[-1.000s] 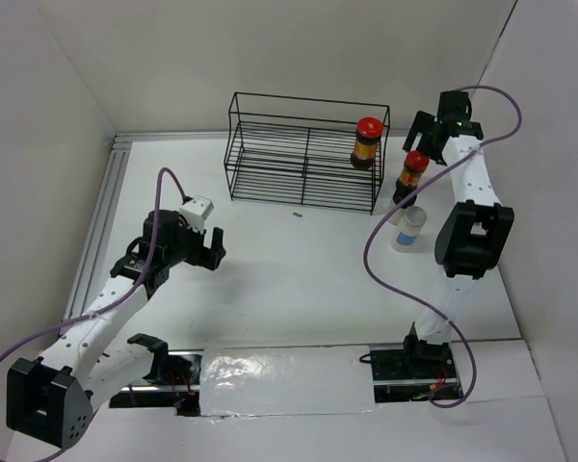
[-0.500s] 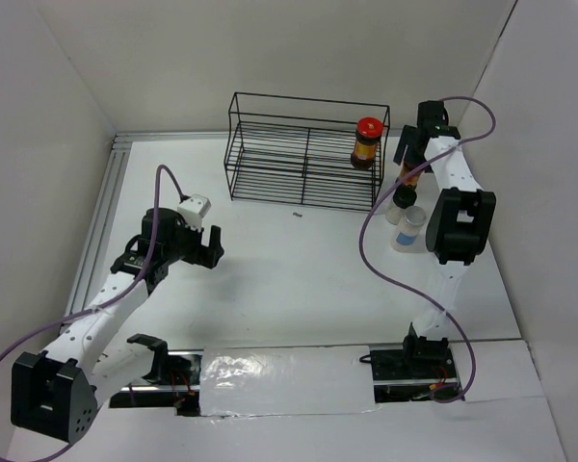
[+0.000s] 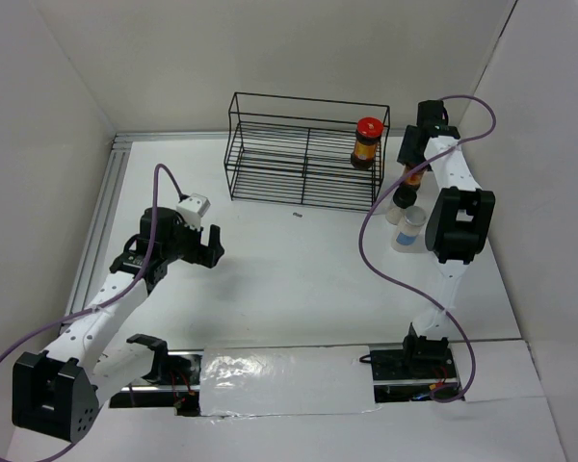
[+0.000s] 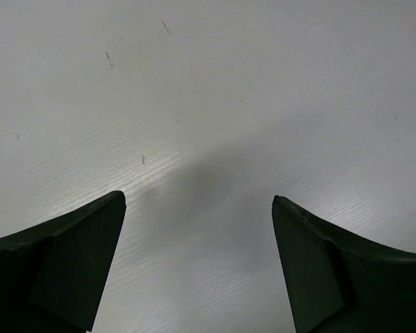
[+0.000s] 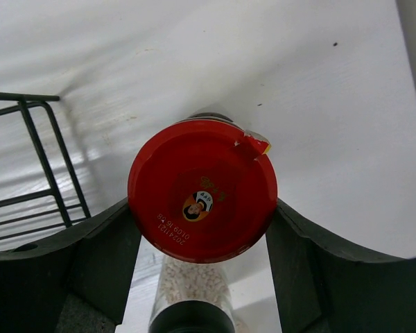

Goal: Organize the condiment bottles

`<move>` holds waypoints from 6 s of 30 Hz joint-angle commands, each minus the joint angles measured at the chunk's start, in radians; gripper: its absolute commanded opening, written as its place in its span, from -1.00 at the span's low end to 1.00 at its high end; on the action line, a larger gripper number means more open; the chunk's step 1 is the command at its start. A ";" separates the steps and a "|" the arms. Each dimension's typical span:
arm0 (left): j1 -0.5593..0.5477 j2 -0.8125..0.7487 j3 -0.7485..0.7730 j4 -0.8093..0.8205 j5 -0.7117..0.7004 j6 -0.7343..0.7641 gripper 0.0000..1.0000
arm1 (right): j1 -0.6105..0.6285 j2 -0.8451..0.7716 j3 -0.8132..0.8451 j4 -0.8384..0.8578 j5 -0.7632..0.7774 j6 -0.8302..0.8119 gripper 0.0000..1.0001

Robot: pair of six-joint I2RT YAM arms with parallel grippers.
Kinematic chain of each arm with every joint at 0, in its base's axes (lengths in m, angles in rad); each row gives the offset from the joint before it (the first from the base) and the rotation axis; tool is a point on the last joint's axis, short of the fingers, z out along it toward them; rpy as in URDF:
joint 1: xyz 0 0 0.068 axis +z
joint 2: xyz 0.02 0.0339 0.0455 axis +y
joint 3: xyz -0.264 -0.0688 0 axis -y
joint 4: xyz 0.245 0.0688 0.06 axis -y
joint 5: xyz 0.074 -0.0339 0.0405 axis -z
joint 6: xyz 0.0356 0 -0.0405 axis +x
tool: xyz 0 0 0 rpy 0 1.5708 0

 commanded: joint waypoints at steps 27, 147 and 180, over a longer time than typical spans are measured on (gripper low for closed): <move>0.004 -0.004 0.036 0.068 0.079 0.039 0.99 | 0.008 -0.539 0.020 -0.060 -0.009 -0.143 -1.00; -0.047 -0.090 -0.002 0.114 0.108 0.081 0.99 | 0.486 -1.081 -1.253 0.114 0.607 0.765 1.00; -0.045 -0.079 -0.007 0.124 0.089 0.108 0.99 | 0.108 -0.995 -1.625 1.049 -0.092 -0.145 1.00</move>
